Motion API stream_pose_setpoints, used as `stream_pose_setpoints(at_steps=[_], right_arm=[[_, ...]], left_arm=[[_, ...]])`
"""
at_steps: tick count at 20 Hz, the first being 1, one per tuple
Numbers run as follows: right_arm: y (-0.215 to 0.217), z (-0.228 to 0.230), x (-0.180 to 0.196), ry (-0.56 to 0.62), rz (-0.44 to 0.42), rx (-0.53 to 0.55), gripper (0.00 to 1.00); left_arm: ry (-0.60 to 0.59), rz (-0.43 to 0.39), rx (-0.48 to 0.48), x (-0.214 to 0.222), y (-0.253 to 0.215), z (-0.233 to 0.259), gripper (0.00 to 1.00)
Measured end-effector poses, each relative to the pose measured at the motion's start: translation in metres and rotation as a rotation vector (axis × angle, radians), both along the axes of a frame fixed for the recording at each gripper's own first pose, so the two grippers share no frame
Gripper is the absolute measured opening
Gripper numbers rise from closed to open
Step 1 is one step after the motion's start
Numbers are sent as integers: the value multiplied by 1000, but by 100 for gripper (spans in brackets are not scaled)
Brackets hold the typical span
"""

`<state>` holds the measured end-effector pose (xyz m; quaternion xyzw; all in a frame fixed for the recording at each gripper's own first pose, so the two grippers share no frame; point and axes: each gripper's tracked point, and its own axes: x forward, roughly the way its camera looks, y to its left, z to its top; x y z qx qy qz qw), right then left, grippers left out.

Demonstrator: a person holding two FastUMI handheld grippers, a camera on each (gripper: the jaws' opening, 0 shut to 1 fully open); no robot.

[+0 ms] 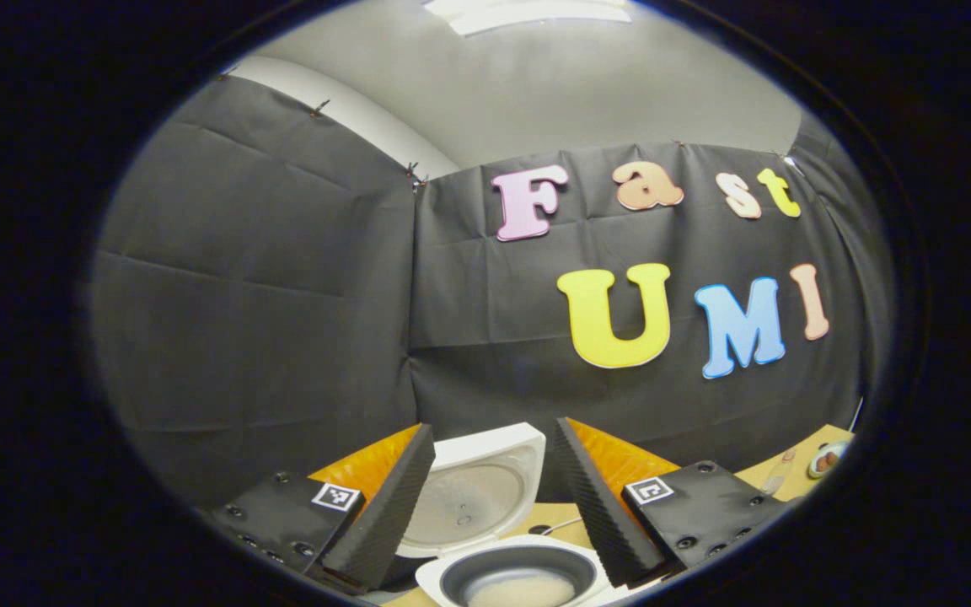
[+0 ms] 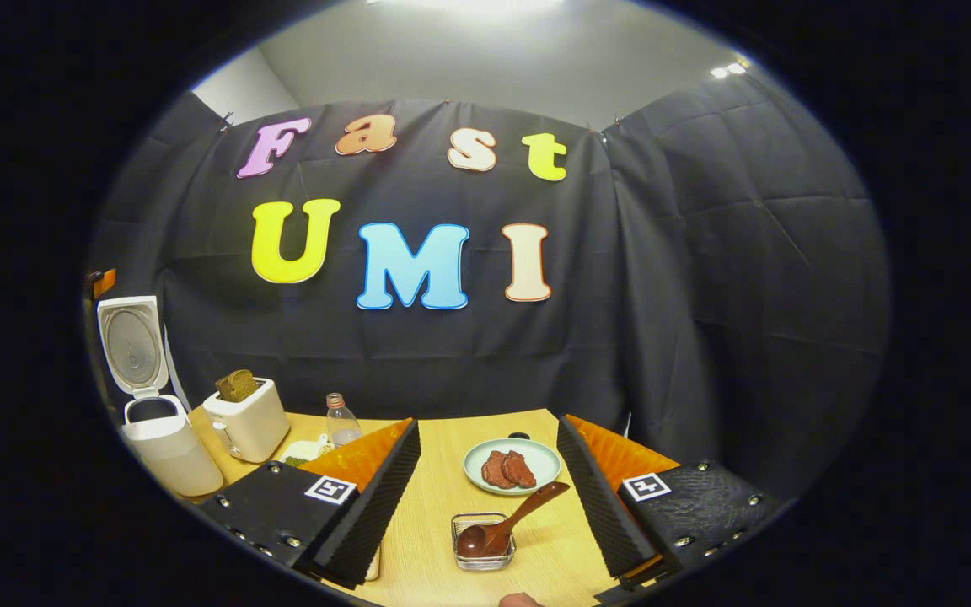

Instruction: Close the left gripper, press the button to open the rice cooker; take a wooden spoon from the chopstick holder with the right hand, scoop a spoonful of rice and pour it into the rice cooker, then put the wooden spoon back into the chopstick holder.

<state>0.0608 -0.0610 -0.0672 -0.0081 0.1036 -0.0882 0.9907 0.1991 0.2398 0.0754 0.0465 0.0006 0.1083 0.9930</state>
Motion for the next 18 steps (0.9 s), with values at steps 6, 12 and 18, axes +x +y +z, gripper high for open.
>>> stream_pose_setpoints(at_steps=[6, 12, 18], right_arm=[[-2, -6, -22, 14, -52, -23, 99], [-4, -15, -42, 32, -85, -7, 99], [3, -19, -47, 43, -76, -16, 99]], left_arm=[[9, 32, 0, 68, 38, -3, 98], [94, 70, -37, 117, 74, -41, 99], [179, 135, -37, 137, 94, -75, 98]])
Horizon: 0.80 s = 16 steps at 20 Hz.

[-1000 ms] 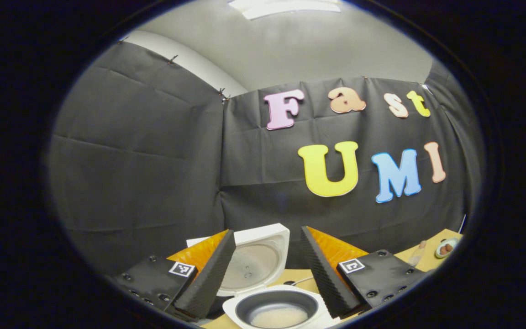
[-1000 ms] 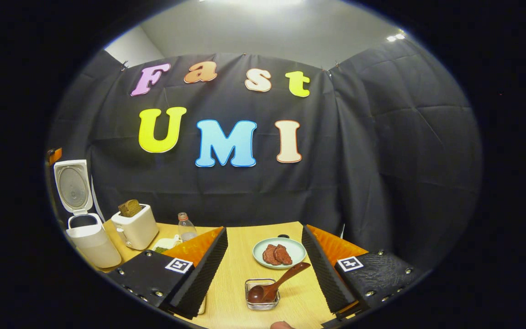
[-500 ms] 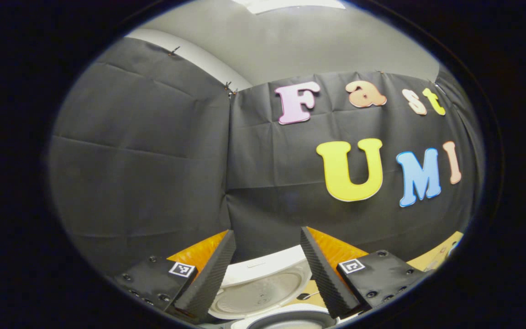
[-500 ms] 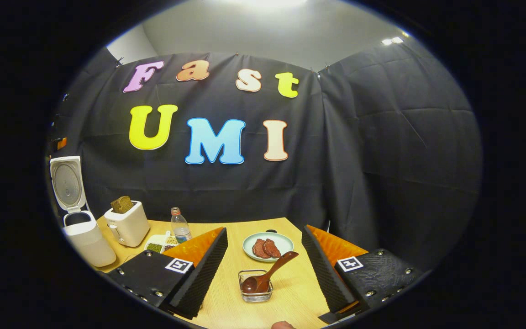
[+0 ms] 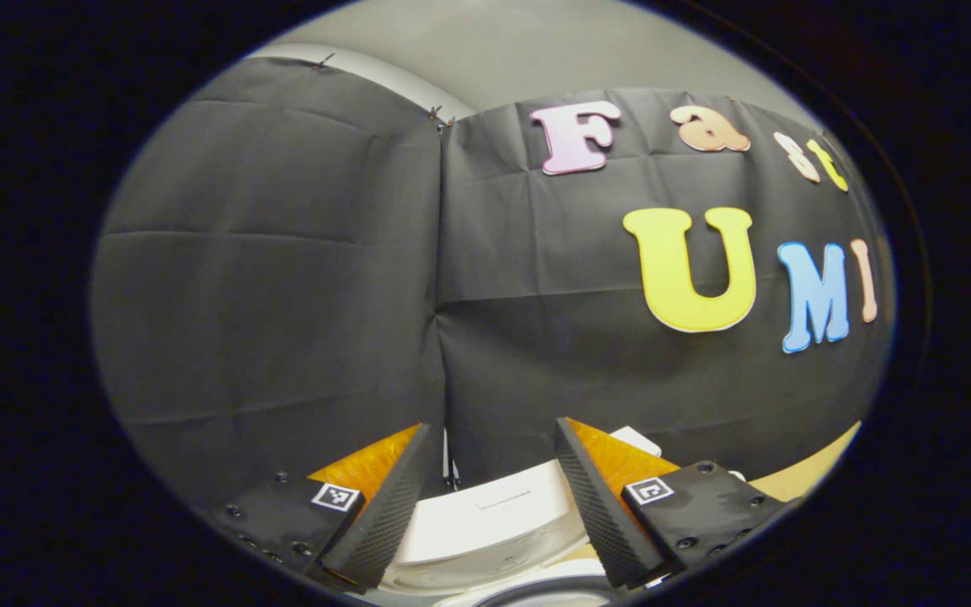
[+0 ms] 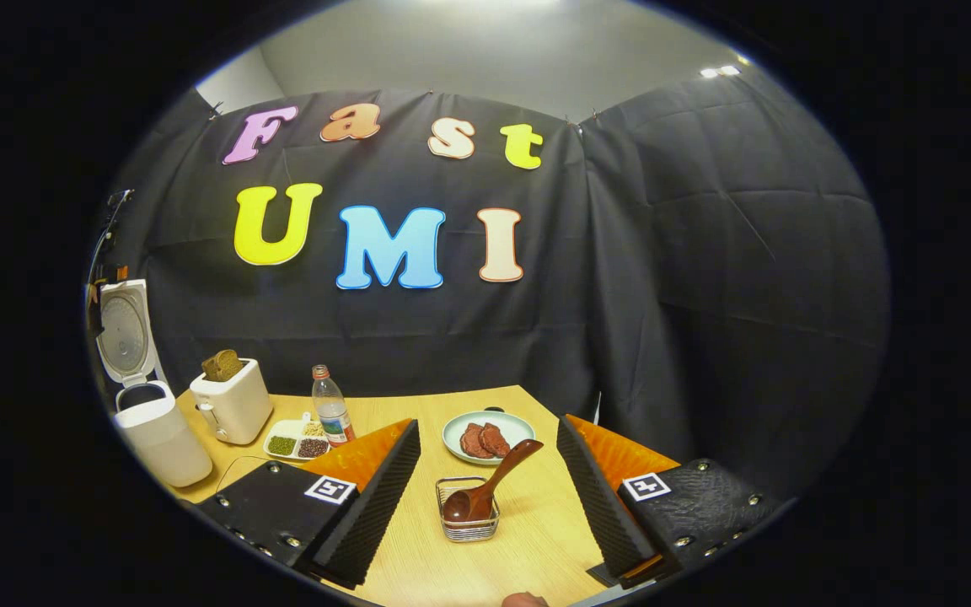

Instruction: Close the left gripper, press the button to open the rice cooker; take a wooden spoon from the chopstick holder with the right hand, scoop a spoonful of rice and pour it into the rice cooker, then put the wooden spoon back into the chopstick holder.

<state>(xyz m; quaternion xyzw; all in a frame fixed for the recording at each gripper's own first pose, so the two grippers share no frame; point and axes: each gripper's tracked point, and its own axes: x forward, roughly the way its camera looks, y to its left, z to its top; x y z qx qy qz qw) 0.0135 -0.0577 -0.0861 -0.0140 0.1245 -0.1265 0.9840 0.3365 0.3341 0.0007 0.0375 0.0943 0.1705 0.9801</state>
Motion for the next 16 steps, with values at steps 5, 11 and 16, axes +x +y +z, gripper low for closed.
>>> stream_pose_setpoints(at_steps=[5, 11, 16], right_arm=[[9, 9, 6, -28, 34, -3, 99], [7, 18, 17, -59, 69, 21, 99], [-1, 25, 25, -71, 99, 44, 99]], left_arm=[[8, 8, -16, -4, -5, -2, 99], [26, -20, -63, -13, -19, 1, 98], [47, -50, -68, -20, -27, 2, 98]])
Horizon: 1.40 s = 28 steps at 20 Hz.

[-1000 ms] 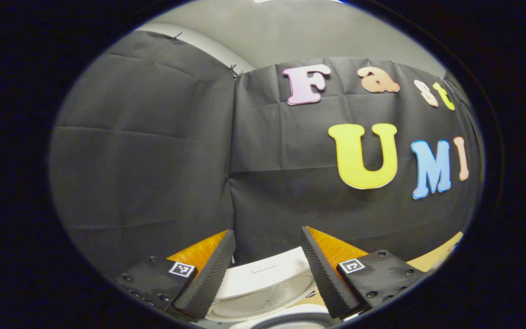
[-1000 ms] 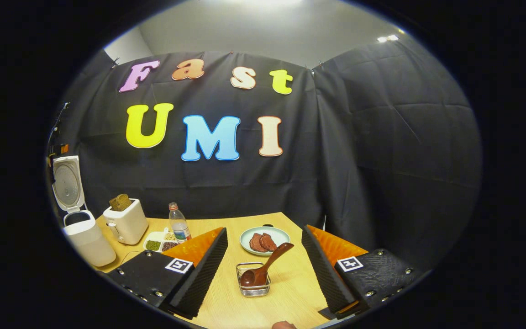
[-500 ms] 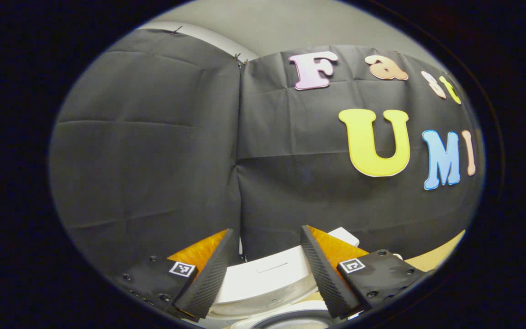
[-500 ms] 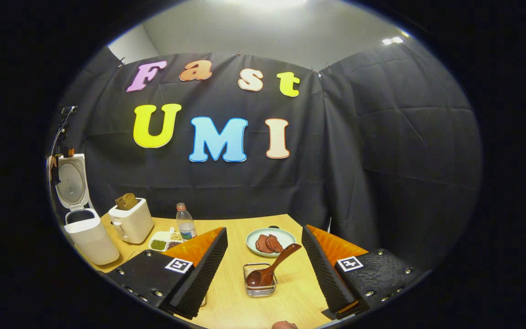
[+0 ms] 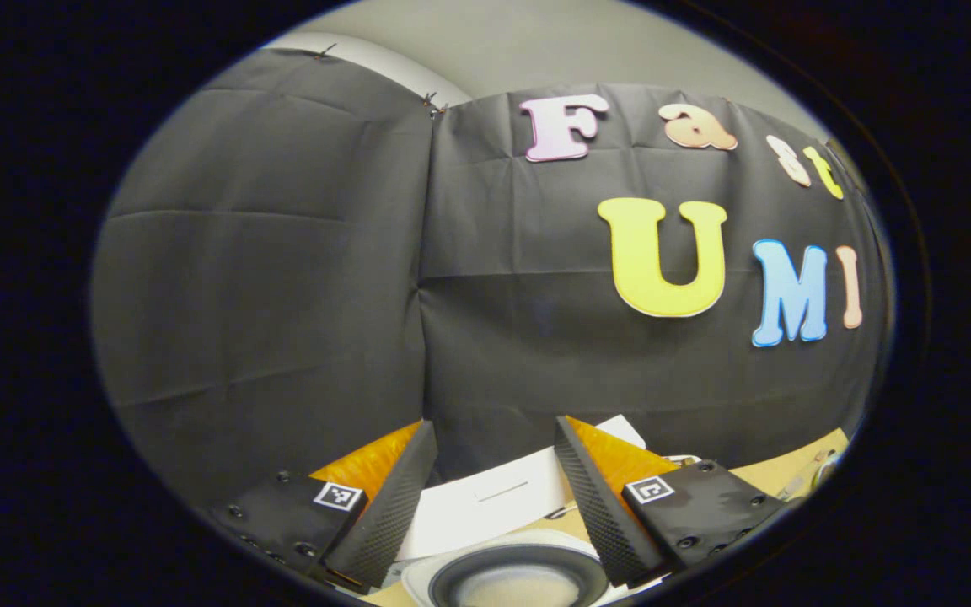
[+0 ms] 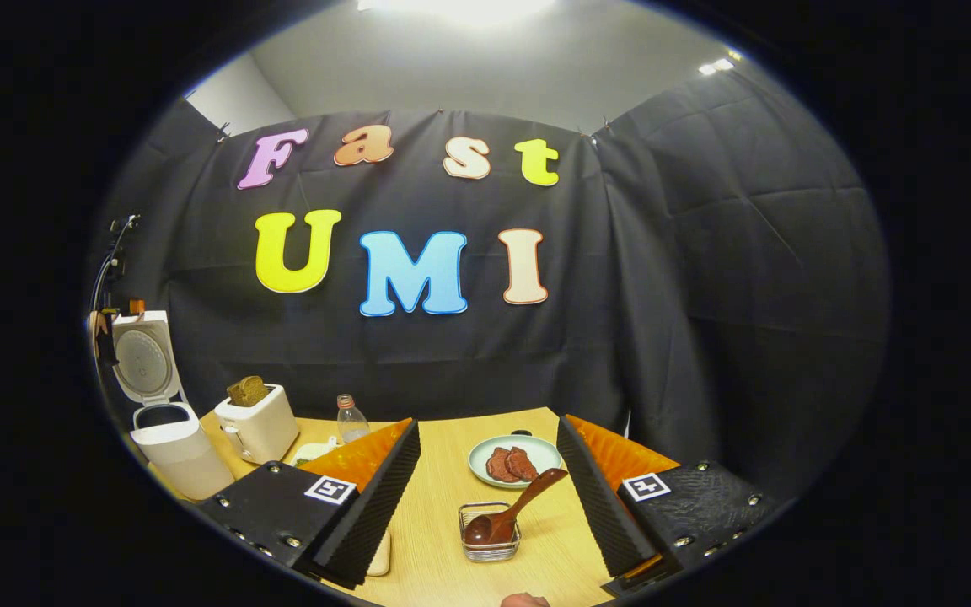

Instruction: Close the left gripper, press the button to open the rice cooker; take a wooden spoon from the chopstick holder with the right hand, scoop a spoonful of rice and pour it into the rice cooker, then put the wooden spoon back into the chopstick holder.

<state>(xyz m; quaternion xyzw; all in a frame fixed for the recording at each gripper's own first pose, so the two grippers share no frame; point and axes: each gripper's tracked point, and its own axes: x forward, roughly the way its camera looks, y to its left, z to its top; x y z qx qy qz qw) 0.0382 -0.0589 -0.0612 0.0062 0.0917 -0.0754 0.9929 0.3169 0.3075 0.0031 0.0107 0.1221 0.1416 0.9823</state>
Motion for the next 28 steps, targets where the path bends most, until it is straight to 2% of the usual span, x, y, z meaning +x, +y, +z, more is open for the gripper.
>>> stream_pose_setpoints(at_steps=[8, 9, 14, 15, 16, 19, 20, 21, 23, 24, 25, 28], right_arm=[[-21, 7, 9, -6, 47, -18, 99], [-22, 7, 10, -5, 54, -15, 99], [-30, 6, 19, 4, 93, -29, 99], [-31, 8, 22, 1, 100, -32, 99], [-32, 10, 24, -4, 109, -29, 99], [-30, 11, 30, -7, 137, -25, 99], [-30, 11, 32, -7, 147, -28, 99], [-28, 9, 33, -4, 159, -33, 99], [-29, 7, 36, -3, 173, -49, 99], [-29, 7, 38, -3, 179, -55, 99], [-28, 6, 38, -4, 185, -56, 99], [-30, 2, 39, 3, 195, -65, 99]], left_arm=[[43, -11, -29, -10, -9, -5, 99], [49, -11, -33, -11, -10, -6, 93], [87, -5, -37, -19, -13, -10, 100], [96, -6, -36, -21, -13, -11, 100], [105, -7, -39, -23, -14, -13, 96], [125, -1, -55, -28, -17, -15, 100], [129, 0, -58, -29, -18, -16, 95], [134, 1, -63, -30, -19, -17, 100], [146, 6, -74, -33, -21, -19, 100], [154, 8, -77, -35, -22, -20, 94], [165, 8, -80, -37, -23, -22, 99], [187, 18, -104, -41, -27, -24, 100]])
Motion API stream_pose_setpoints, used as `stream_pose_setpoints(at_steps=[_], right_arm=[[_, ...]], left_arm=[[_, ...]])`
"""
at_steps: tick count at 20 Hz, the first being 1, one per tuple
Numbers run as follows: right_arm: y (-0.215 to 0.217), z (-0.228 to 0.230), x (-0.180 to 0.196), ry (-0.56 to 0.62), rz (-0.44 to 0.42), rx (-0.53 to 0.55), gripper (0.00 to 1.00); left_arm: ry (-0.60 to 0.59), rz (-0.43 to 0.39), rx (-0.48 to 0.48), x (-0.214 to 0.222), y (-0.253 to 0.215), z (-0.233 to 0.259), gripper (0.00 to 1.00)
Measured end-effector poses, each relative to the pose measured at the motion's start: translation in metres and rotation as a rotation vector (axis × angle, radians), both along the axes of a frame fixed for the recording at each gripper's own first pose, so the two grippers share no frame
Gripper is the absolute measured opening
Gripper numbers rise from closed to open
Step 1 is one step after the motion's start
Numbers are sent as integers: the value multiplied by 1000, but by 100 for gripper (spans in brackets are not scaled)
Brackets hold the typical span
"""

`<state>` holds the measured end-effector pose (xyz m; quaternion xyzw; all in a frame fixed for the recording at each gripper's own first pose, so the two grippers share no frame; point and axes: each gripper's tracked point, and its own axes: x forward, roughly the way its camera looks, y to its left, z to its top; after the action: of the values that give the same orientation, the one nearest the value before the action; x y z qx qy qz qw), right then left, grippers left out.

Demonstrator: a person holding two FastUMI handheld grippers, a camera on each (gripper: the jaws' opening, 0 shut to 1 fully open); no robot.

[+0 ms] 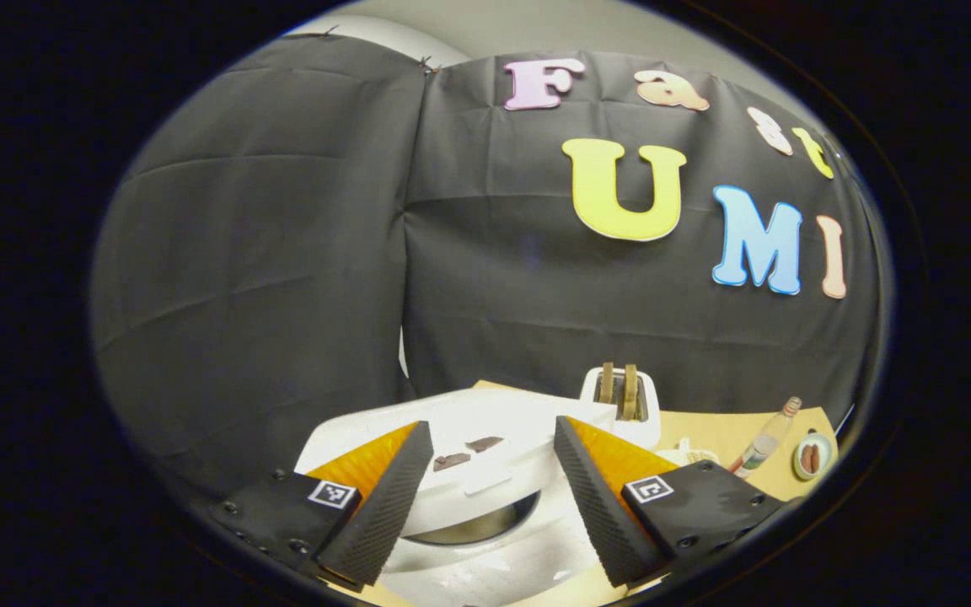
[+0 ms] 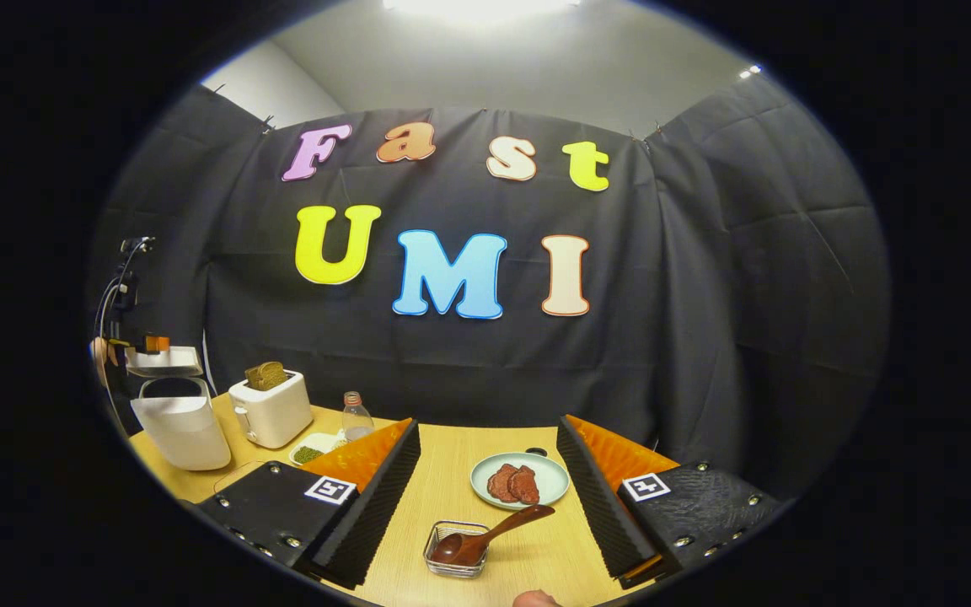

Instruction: Close the left gripper, press the button to open the rice cooker; take a wooden spoon from the chopstick holder with the right hand, scoop a spoonful of rice and pour it into the rice cooker, then put the wooden spoon back into the chopstick holder.

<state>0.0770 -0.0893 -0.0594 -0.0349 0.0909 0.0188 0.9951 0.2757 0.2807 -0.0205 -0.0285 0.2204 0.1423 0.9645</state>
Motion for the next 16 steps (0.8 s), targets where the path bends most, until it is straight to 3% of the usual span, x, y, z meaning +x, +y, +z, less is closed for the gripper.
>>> stream_pose_setpoints(at_steps=[9, 10, 16], right_arm=[[-8, -8, -2, 16, 0, 1, 99], [-9, -9, -2, 18, -2, -2, 99], [-11, -10, -5, 13, -6, 1, 99]], left_arm=[[63, 6, -5, -14, -2, -7, 100], [71, 7, -9, -15, -2, -8, 95], [129, -3, -17, -27, -5, -13, 100]])
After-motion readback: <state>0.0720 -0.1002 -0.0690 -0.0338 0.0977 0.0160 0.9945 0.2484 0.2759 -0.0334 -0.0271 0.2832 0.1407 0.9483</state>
